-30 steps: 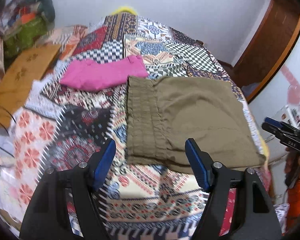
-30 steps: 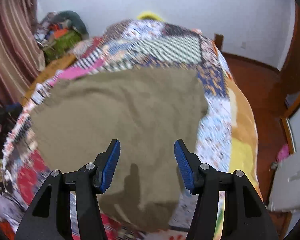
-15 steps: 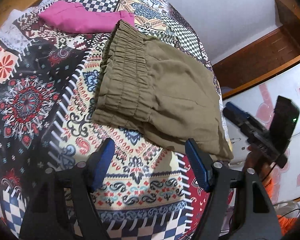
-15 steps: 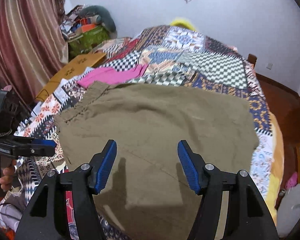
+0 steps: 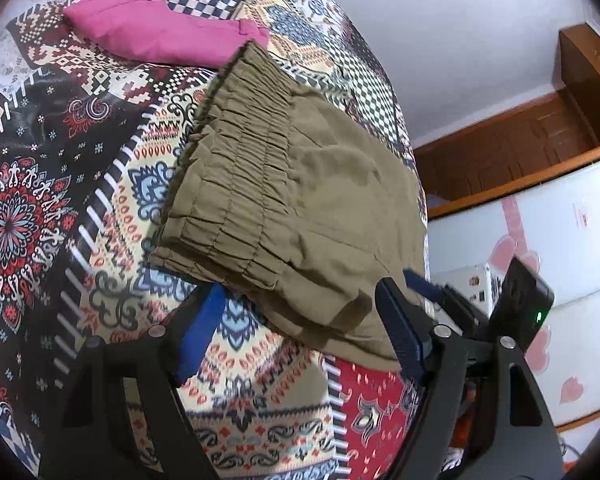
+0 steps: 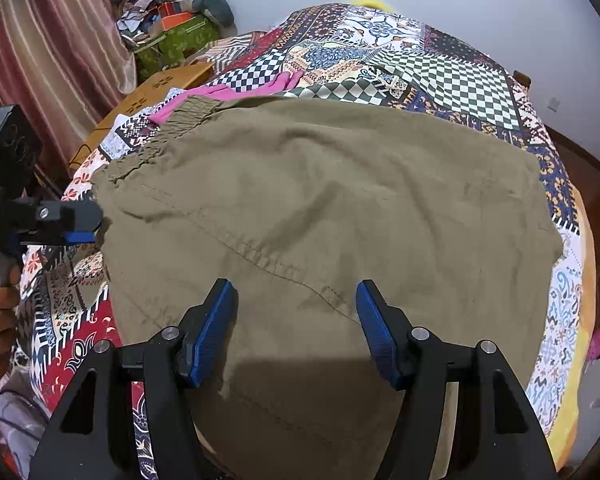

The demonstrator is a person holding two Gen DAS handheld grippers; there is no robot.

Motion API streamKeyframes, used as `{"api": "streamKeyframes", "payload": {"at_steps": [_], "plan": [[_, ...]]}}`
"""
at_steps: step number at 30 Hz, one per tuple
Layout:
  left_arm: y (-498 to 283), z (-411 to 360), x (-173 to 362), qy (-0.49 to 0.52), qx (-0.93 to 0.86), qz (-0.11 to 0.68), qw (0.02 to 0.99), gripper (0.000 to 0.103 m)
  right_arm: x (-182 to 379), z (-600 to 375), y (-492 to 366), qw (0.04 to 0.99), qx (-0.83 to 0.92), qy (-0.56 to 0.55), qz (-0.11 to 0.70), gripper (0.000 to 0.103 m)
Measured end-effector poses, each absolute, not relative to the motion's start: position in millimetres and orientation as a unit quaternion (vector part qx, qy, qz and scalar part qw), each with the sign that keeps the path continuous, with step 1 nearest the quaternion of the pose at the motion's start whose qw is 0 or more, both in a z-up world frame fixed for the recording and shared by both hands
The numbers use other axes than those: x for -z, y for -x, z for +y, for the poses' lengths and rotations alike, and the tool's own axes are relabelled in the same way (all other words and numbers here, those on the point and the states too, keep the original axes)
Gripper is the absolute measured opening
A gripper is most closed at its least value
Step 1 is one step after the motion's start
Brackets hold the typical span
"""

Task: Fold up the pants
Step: 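Grasp the waistband corner with the left tool and lift it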

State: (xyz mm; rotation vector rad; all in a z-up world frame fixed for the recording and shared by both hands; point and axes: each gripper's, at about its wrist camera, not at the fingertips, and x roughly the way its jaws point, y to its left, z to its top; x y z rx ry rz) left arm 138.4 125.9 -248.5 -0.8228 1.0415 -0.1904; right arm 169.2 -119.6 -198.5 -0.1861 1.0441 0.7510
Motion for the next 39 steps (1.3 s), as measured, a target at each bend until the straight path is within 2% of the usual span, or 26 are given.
{"api": "streamKeyframes", "payload": {"at_steps": [18, 27, 30, 34, 36, 39], "plan": [[-155, 125, 255, 0.447, 0.084, 0.466, 0.759, 0.079, 199, -121, -171, 0.795, -0.357, 0.077, 0.485, 0.062], [-186, 110, 245, 0.362, 0.065, 0.473, 0.801, 0.078, 199, -122, -171, 0.795, -0.358, 0.075, 0.484, 0.062], [-194, 116, 247, 0.357, 0.046, 0.472, 0.805, 0.07, 200, -123, -172, 0.795, -0.357, 0.073, 0.485, 0.062], [-208, 123, 254, 0.364, 0.036, 0.474, 0.801, 0.067, 200, -124, -172, 0.795, -0.358, 0.071, 0.485, 0.062], [-215, 120, 254, 0.342, 0.032, 0.479, 0.808, 0.054, 200, -124, -172, 0.795, -0.358, 0.071, 0.485, 0.062], [-218, 111, 247, 0.283, 0.022, 0.481, 0.83, 0.042, 200, -124, -172, 0.795, -0.358, 0.069, 0.485, 0.062]]}}
